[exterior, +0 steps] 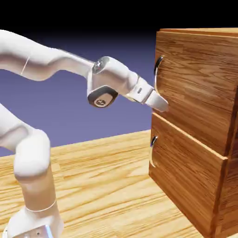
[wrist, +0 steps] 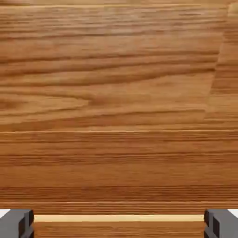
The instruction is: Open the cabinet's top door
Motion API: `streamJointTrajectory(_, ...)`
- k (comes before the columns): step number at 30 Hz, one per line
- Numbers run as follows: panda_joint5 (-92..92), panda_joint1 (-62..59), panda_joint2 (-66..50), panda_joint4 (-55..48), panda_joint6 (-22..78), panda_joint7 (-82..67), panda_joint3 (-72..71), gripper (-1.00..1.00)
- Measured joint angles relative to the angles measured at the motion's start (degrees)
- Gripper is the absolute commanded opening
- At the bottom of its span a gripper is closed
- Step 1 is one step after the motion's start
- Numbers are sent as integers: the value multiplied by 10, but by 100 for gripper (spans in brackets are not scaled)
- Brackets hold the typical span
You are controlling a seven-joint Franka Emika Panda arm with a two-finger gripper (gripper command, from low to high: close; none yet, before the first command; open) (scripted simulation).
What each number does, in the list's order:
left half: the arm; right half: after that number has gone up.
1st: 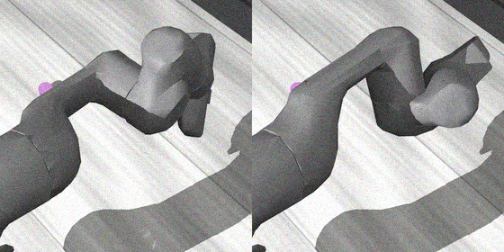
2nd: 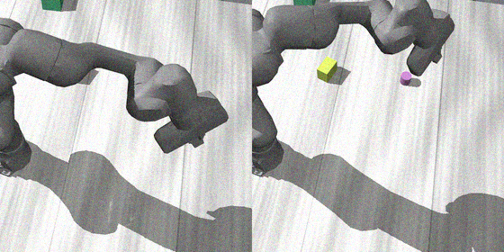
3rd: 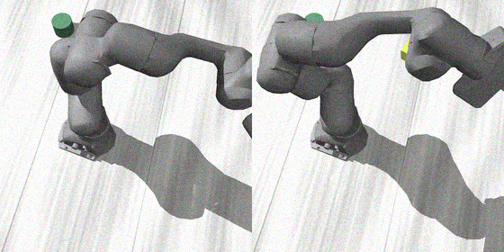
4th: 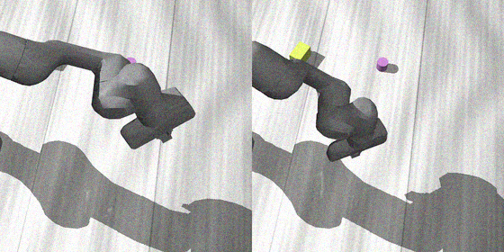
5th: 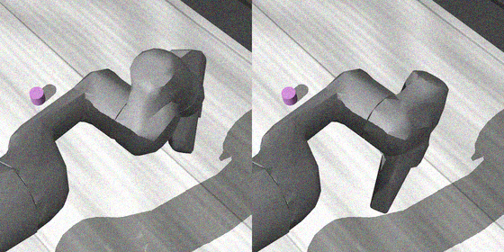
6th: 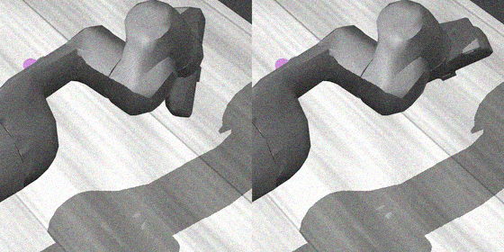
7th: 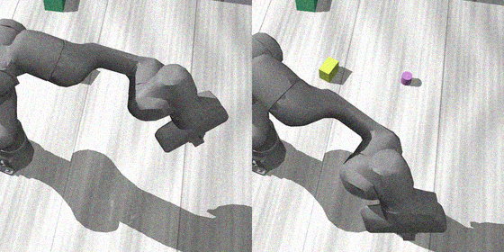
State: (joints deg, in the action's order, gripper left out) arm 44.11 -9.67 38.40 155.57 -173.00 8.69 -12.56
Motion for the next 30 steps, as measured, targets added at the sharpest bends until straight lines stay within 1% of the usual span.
streamJointTrajectory(30,748,-176,97,-92,17,-572,-213,0)
